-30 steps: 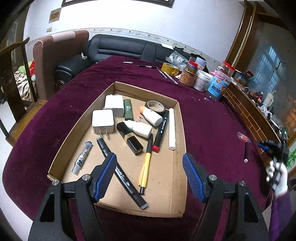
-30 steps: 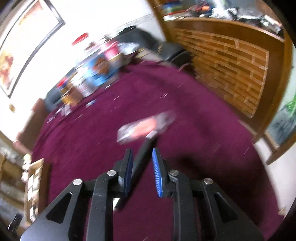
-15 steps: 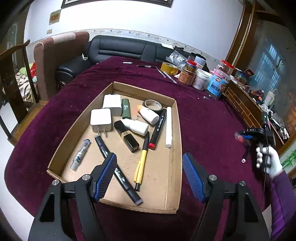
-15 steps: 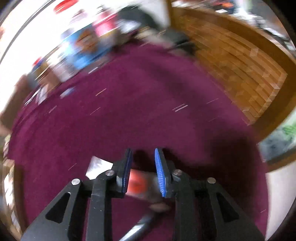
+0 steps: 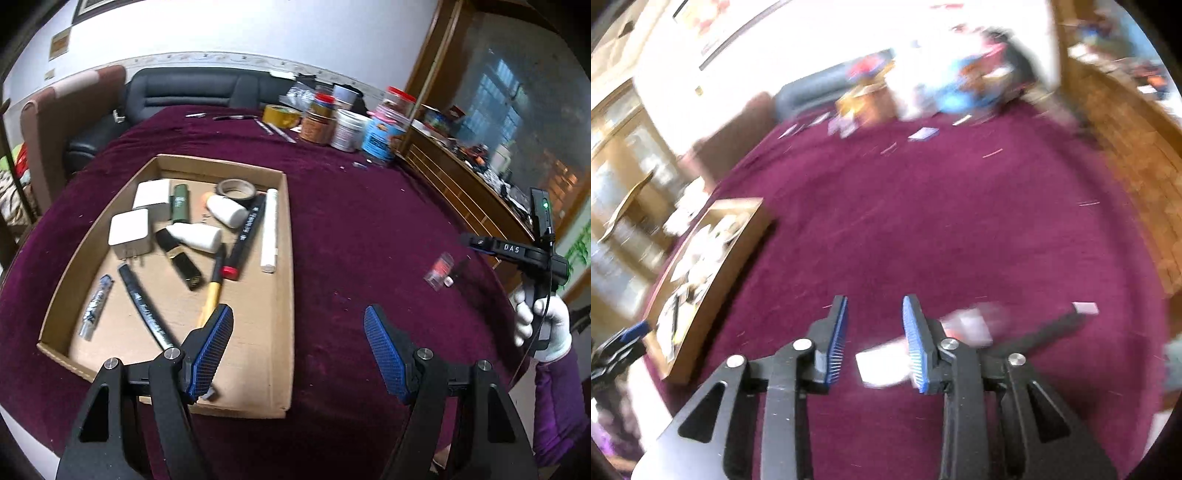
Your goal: Organize rigid objects
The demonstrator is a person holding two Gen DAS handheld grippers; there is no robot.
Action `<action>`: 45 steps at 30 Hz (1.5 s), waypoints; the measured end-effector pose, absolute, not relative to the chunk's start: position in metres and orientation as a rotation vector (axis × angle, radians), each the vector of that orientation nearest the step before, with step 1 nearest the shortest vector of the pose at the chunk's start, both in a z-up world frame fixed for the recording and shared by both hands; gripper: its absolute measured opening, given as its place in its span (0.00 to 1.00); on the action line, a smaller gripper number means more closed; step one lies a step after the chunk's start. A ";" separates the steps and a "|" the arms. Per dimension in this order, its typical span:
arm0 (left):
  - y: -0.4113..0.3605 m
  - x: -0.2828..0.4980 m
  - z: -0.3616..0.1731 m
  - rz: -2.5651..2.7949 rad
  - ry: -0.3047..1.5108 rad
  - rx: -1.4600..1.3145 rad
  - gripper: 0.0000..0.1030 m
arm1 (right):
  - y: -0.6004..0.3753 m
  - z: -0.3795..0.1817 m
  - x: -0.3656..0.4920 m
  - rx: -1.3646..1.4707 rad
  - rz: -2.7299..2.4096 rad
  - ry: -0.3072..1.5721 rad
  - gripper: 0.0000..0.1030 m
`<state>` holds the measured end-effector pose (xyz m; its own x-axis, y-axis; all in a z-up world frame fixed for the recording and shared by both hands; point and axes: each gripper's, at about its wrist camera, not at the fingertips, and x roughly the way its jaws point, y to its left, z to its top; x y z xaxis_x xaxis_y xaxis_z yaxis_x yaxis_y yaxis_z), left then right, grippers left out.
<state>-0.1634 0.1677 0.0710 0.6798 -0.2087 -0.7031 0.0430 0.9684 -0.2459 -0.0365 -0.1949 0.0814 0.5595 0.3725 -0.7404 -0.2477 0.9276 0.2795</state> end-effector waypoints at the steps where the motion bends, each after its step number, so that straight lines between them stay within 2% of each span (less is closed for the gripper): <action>1: 0.166 -0.162 0.070 -0.147 0.816 -0.216 0.66 | -0.208 0.081 -0.039 0.164 0.315 0.907 0.31; 6: 0.152 -0.156 0.059 -0.199 0.862 -0.246 0.66 | -0.254 0.059 -0.031 0.255 0.206 1.006 0.31; 14: 0.134 -0.164 0.073 -0.218 0.845 -0.175 0.66 | -0.233 0.032 0.001 0.258 0.133 1.049 0.31; 15: 0.131 -0.163 0.074 -0.219 0.846 -0.165 0.66 | -0.228 0.031 0.004 0.239 0.127 1.042 0.29; 17: 0.122 -0.158 0.076 -0.236 0.856 -0.151 0.66 | -0.219 0.028 0.006 0.206 0.114 1.028 0.17; 19: 0.111 -0.150 0.076 -0.273 0.881 -0.148 0.66 | -0.215 0.026 0.003 0.204 0.132 1.030 0.13; 24: 0.074 -0.126 0.067 -0.337 0.941 -0.122 0.66 | -0.239 0.023 -0.007 0.221 0.073 0.999 0.13; 32: -0.008 -0.081 0.048 -0.407 1.022 -0.019 0.66 | -0.289 0.004 -0.013 0.586 0.249 0.916 0.14; 45: -0.082 -0.035 0.018 -0.422 1.039 0.124 0.64 | -0.290 0.003 -0.014 0.569 0.247 0.912 0.15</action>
<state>-0.0352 -0.0819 0.0180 0.4351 -0.2807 -0.8555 0.3960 0.9130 -0.0981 -0.0137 -0.2903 0.0026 0.5973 0.4339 -0.6745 0.0346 0.8263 0.5621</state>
